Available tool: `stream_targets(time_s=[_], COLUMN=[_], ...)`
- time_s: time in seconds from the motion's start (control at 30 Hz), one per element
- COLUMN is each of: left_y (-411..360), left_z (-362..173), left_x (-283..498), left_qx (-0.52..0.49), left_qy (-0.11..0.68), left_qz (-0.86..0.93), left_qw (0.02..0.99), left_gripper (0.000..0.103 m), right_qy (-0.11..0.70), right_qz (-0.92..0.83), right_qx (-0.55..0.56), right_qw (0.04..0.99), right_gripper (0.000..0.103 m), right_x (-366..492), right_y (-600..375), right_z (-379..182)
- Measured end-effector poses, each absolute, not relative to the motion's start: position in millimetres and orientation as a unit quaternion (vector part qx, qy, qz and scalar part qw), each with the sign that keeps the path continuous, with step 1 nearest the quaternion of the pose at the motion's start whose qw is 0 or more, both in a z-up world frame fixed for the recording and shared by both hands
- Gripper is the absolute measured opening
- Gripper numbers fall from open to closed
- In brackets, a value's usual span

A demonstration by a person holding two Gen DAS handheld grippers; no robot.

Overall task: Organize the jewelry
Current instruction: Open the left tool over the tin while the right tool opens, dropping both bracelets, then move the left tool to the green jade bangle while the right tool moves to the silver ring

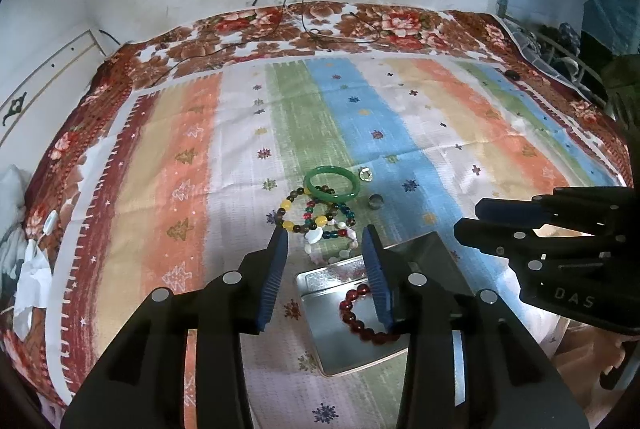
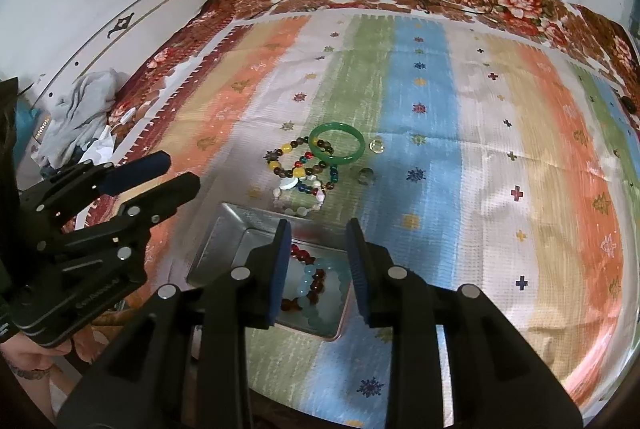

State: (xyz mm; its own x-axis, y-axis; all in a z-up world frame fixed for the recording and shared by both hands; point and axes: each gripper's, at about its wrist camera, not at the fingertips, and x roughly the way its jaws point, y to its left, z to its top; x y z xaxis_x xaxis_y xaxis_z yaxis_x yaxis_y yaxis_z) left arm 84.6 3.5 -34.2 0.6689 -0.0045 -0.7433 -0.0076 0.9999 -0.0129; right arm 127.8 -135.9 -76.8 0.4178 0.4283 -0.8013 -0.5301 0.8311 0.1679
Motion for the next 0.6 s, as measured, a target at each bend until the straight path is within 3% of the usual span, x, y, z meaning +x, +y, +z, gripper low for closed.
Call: stream_targets(time_s=[0.6], left_y=[23.0], left_z=[-47.9], left_x=[129.9], left_qx=[-0.005], left_qy=[0.429], left_qz=[0.005], left_qw=[0.903], left_gripper=[0.044], right_qy=[0.482], right_qz=[0.247], right_qx=[-0.049], right_qw=[0.839], right_gripper=[0.038], right_x=[178.7], right_y=[-141.4], right_z=[-100.2])
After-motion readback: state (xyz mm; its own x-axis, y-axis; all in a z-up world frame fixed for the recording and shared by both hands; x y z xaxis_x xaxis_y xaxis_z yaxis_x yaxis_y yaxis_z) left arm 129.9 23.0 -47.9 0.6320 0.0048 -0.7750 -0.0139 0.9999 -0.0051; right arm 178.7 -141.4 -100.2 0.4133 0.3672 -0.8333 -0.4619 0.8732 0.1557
